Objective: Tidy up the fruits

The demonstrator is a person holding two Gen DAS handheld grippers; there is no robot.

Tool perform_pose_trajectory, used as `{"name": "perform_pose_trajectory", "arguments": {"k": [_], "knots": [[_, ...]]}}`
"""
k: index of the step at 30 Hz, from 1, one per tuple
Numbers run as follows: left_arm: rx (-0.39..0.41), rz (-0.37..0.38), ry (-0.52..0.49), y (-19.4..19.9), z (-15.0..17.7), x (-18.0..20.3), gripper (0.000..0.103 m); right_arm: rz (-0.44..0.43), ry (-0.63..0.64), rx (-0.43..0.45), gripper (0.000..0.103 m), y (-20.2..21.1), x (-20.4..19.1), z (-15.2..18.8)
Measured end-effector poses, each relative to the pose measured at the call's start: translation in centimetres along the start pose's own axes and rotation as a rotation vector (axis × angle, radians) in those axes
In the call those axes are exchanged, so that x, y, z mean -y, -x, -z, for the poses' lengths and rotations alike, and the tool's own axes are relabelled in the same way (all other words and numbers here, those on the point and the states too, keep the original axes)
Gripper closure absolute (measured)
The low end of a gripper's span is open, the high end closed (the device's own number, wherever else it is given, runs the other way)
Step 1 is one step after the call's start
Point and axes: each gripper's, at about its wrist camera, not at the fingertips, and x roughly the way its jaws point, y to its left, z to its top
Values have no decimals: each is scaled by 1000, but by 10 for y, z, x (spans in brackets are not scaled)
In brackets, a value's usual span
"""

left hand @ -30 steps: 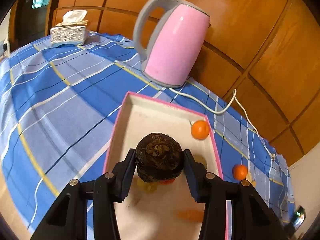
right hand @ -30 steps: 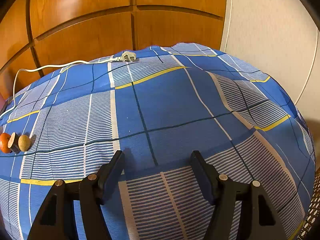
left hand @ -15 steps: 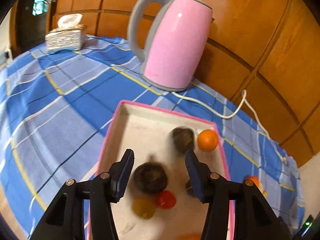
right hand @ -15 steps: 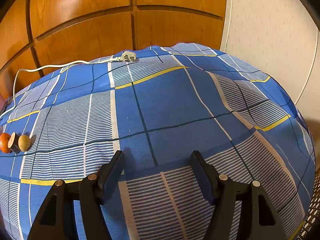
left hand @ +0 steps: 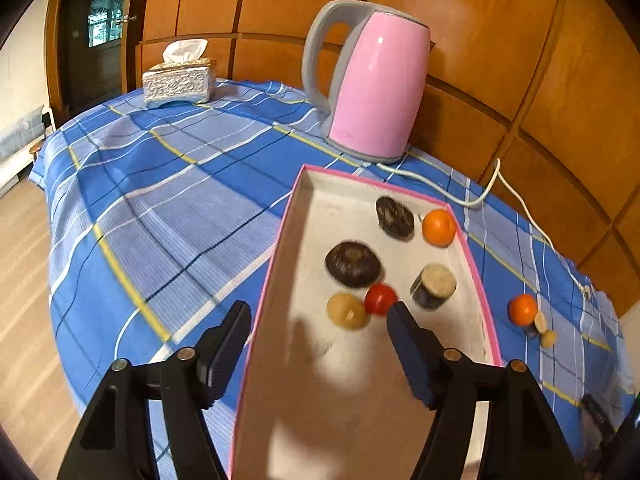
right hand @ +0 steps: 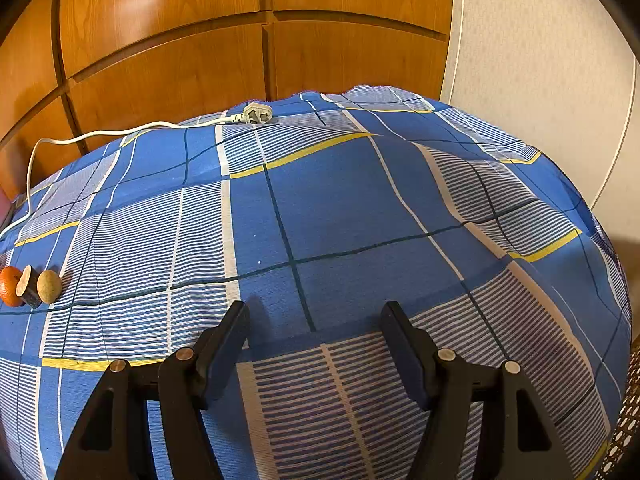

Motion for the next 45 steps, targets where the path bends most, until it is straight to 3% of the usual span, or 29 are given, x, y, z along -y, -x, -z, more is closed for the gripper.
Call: {"name": "perform_pose_trajectory", "arguments": {"k": [14, 31, 39, 43, 44, 45], "knots": [[-40, -36, 21, 8, 37, -16, 29, 1, 0, 0, 34, 0, 0, 0], [-88, -27, 75, -9, 47, -27, 27, 13, 12, -2, 34, 0, -5, 0], [-65, -33, 66, -8, 52, -26, 26, 16, 14, -2, 34, 0, -5, 0], [-62, -45, 67, -7, 56, -26, 19, 8, 11, -7, 34, 0, -4, 0], [-59, -47, 66, -7, 57, -26, 19, 7, 13, -12, 34, 1, -4, -1], [-55, -49, 61, -7, 58, -25, 18, 3, 18, -19, 41, 2, -5, -2]]}}
